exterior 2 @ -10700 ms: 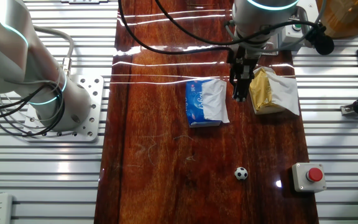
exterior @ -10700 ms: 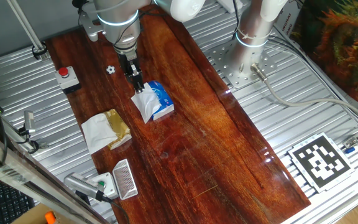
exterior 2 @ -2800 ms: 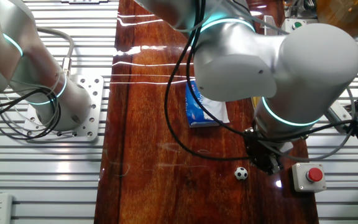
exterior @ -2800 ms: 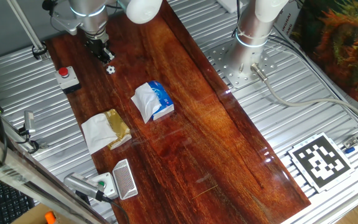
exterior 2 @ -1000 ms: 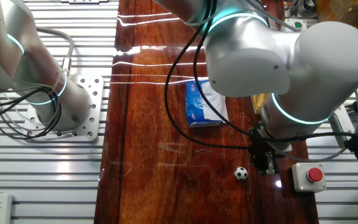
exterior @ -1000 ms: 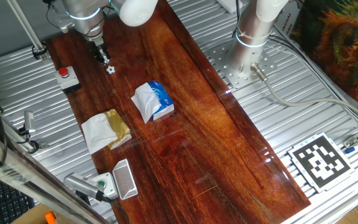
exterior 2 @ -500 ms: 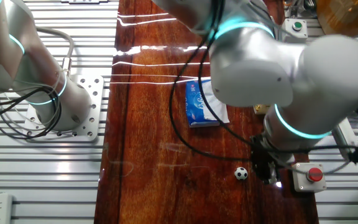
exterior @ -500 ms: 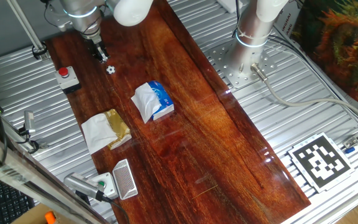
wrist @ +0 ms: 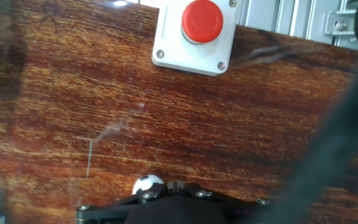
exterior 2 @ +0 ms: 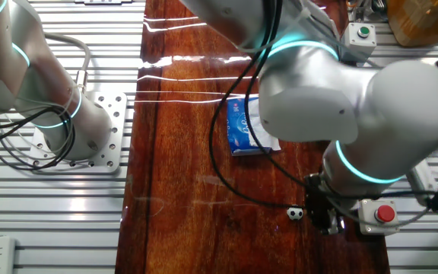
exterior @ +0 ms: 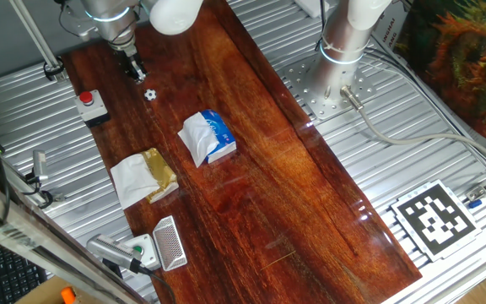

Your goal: Push the soccer ball into the goal

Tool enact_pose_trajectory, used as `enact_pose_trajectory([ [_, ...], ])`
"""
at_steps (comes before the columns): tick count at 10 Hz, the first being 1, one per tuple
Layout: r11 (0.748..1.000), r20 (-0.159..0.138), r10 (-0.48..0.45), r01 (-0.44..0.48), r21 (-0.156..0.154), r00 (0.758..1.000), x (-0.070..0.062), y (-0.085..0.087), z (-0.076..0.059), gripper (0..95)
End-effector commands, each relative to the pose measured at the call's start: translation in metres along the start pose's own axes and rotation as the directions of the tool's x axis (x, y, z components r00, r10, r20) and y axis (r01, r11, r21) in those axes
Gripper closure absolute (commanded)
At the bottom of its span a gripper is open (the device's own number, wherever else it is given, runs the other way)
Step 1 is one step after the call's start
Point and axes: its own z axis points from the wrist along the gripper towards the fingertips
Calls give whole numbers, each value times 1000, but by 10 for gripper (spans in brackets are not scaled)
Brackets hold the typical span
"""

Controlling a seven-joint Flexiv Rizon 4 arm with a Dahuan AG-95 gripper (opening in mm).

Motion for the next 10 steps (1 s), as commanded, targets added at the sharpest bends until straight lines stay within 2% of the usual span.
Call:
enact_pose_trajectory([
  [1,1000,7,-18,18,0,1000,7,-6,8,950],
  [4,999,19,-36,36,2,999,17,-12,23,950],
  [10,999,44,-36,36,7,998,17,-11,40,950],
])
